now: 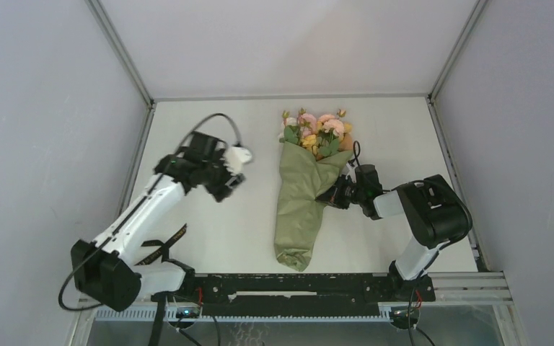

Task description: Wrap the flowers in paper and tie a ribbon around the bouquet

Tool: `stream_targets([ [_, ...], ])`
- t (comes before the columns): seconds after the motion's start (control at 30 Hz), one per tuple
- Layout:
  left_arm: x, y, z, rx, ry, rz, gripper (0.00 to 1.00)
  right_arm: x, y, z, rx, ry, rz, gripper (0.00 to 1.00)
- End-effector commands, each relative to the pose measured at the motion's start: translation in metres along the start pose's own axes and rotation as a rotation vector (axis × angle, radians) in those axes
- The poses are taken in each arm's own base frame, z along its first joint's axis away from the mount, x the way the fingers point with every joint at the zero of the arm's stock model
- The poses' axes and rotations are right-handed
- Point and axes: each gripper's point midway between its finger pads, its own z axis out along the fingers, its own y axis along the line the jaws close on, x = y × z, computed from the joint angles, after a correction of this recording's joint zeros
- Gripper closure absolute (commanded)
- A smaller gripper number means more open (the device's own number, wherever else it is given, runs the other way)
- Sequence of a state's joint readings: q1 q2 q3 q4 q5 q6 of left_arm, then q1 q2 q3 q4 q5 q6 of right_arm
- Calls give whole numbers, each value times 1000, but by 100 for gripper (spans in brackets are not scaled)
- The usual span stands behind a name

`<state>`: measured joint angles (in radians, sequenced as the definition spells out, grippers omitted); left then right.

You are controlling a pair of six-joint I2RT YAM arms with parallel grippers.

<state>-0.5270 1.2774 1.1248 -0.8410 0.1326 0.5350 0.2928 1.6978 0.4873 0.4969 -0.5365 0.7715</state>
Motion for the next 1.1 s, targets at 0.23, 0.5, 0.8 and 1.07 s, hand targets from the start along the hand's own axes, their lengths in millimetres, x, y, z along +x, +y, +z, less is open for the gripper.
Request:
stream_targets([
  [0.23, 243, 3, -60, -28, 513, -588, 42, 10, 2, 0, 86, 46, -117, 100],
  [0.5, 285, -27, -51, -33, 576, -772, 27, 13, 2, -2, 107, 52, -139, 100],
  [0.8, 307, -43, -33, 12, 636, -838, 44, 11, 2, -7, 116, 44, -156, 100],
  [1.07, 298, -23, -41, -71, 561, -864, 100, 10, 1, -9, 118, 43, -161, 100],
])
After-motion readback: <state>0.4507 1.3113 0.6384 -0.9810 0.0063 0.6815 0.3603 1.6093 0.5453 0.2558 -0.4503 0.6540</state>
